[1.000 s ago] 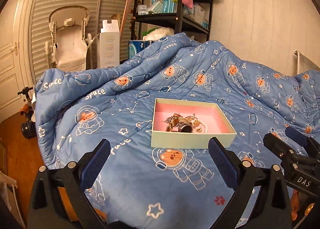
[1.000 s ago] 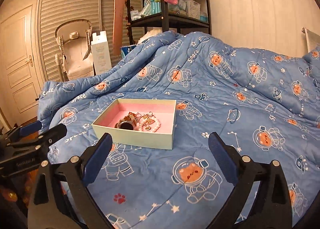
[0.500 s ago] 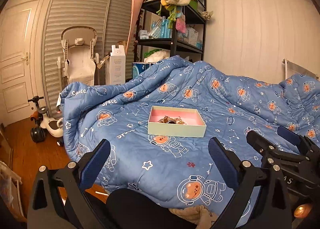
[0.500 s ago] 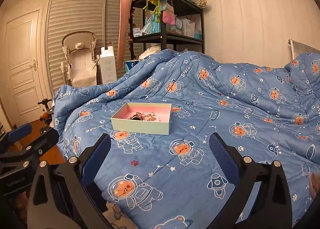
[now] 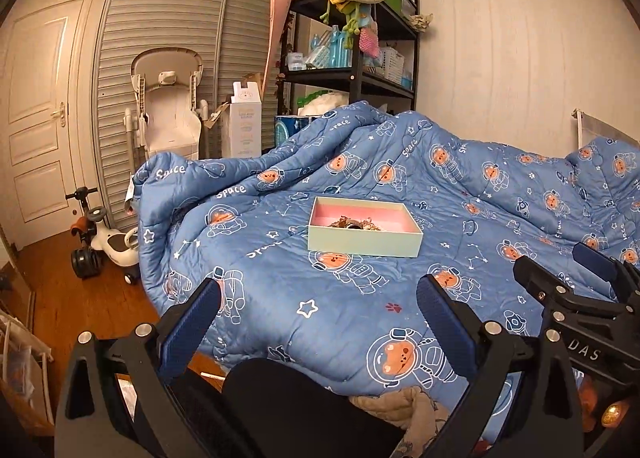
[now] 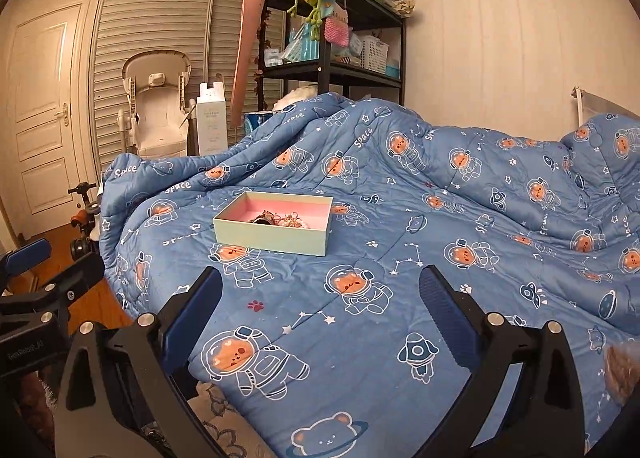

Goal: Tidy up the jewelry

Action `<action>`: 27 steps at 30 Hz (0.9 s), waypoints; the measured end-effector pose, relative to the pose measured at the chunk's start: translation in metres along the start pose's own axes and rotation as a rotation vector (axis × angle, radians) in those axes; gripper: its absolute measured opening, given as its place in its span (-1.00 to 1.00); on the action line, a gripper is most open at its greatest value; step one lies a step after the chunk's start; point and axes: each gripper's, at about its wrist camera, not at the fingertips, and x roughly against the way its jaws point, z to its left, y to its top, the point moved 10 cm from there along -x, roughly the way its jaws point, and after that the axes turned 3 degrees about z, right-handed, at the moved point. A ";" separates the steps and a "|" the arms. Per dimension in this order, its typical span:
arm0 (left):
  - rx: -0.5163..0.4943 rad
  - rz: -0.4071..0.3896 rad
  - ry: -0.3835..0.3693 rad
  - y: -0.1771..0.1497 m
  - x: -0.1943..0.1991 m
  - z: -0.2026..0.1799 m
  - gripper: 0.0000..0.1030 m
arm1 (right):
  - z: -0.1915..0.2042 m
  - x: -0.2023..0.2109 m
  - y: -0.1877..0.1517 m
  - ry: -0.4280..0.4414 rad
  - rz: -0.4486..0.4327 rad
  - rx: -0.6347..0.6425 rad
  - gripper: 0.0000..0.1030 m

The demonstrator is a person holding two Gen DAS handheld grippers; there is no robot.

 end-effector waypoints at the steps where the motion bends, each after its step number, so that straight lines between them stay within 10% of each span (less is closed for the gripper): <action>1: 0.001 -0.001 -0.003 0.000 0.001 0.000 0.87 | -0.001 0.000 0.000 -0.002 -0.001 -0.004 0.89; 27: 0.021 0.009 0.018 -0.002 0.002 0.011 0.87 | 0.001 0.004 -0.002 0.022 -0.004 -0.001 0.89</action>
